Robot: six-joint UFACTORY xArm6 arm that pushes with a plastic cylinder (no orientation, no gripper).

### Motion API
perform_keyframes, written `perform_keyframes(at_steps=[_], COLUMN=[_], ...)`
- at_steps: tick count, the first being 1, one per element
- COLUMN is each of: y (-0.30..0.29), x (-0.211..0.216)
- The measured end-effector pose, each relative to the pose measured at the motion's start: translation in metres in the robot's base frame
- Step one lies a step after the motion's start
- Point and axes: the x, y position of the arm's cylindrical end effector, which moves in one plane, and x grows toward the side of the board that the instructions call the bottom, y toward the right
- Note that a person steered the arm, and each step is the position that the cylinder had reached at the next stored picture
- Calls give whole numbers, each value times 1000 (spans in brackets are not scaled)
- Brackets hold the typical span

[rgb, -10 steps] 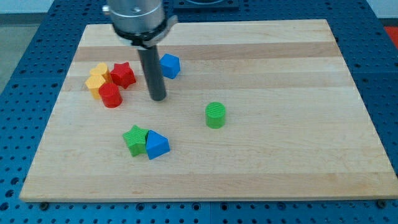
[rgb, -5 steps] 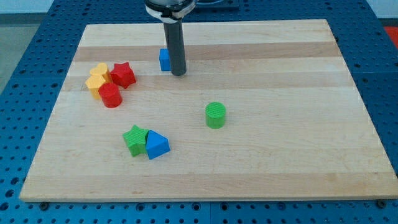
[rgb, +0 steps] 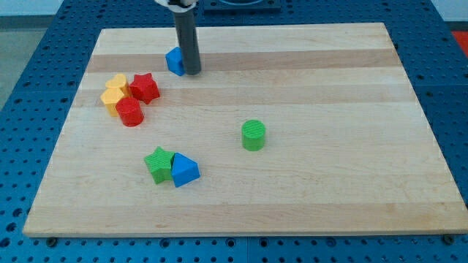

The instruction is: Push the blue cube to the top left

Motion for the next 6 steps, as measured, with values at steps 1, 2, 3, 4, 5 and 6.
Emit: perform_keyframes(at_steps=[1, 2, 3, 4, 5, 6], y=[-14, -20, -36, -51, -65, -83], x=[-4, -18, -34, -48, -64, -75])
